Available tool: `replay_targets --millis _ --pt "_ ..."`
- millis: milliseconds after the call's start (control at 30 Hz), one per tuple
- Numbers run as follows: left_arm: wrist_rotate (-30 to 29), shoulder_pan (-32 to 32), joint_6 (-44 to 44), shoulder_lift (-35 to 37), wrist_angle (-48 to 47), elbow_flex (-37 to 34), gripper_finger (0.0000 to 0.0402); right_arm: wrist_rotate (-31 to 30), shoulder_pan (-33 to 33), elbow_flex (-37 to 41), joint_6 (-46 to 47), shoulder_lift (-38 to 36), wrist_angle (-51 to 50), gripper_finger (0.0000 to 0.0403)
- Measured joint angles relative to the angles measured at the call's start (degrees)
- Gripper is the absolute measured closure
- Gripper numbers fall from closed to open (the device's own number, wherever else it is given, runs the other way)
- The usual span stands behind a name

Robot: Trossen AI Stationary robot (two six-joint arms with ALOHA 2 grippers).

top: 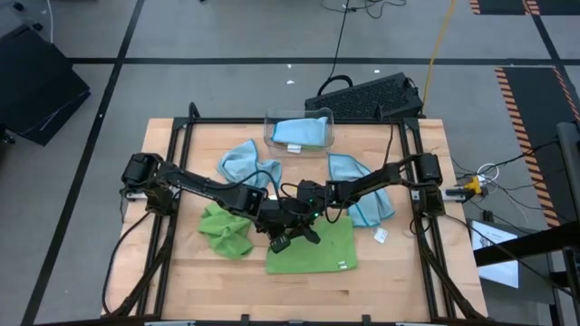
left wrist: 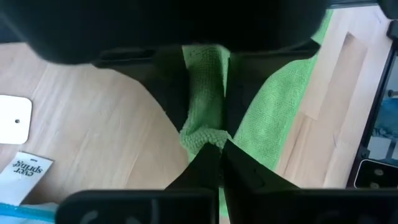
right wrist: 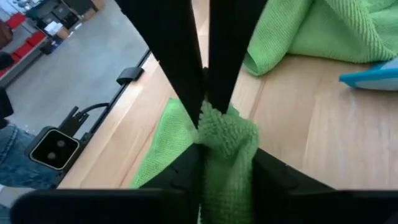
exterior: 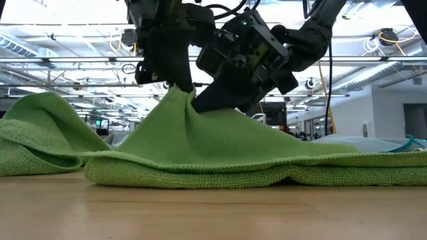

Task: Fold microfiber towels
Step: Fold the right green microfiber cloth

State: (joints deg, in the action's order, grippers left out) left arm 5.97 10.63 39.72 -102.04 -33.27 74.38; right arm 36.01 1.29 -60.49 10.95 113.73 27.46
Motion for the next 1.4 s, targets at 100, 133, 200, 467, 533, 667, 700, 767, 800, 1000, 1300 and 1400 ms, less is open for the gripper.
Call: replay_targets --millis 100,133,200,467,533,667,700,767,800,1000,1300,1400 --pt "-0.03 0.00 0.02 -0.02 -0.16 -0.04 0.0393 -0.09 0.01 0.00 0.41 0.00 -0.24 0.0349" --pt "-0.01 0.06 0.05 -0.02 -0.23 -0.04 0.0389 -0.09 0.01 0.00 0.50 -0.04 -0.34 0.0360" --pt "-0.01 0.44 0.59 -0.06 -0.53 -0.04 0.0384 -0.09 0.01 -0.02 0.48 -0.11 -0.87 0.0383" --pt "-0.64 2.99 6.75 -0.17 -1.26 -0.04 0.0350 0.02 -0.05 -0.22 0.38 -0.13 -1.35 0.0399" --pt "-1.47 4.08 9.70 -0.28 -3.27 -0.07 0.0315 0.04 -0.16 -0.28 0.39 -0.36 -1.55 0.0400" --pt "-1.57 6.60 16.01 -0.28 -8.79 -0.08 0.0227 0.28 -0.18 -0.31 0.58 -0.33 -2.12 0.0401" --pt "-1.37 7.39 17.19 -0.28 -10.51 -0.10 0.0207 0.29 -0.18 -0.31 0.58 -0.33 -2.12 0.0401" --pt "0.15 9.08 19.37 -0.28 -12.53 -0.14 0.0175 0.59 -0.18 -0.29 0.56 -0.63 -2.49 0.0401" --pt "1.43 9.87 19.95 -0.28 -12.61 -0.15 0.0164 1.00 -0.18 -0.28 0.54 -0.73 -2.57 0.0401" --pt "2.02 15.20 26.02 -0.07 -12.03 -0.72 0.0154 1.74 -0.18 -0.24 2.01 -0.74 -2.43 0.0402" --pt "-15.95 23.61 45.72 0.57 0.32 -6.11 0.0134 1.77 -0.20 -0.20 3.36 -0.74 -2.36 0.0402" --pt "-22.68 24.92 47.58 0.59 0.83 -7.03 0.0102 1.79 -0.76 -0.16 3.29 -1.16 -2.50 0.0402"
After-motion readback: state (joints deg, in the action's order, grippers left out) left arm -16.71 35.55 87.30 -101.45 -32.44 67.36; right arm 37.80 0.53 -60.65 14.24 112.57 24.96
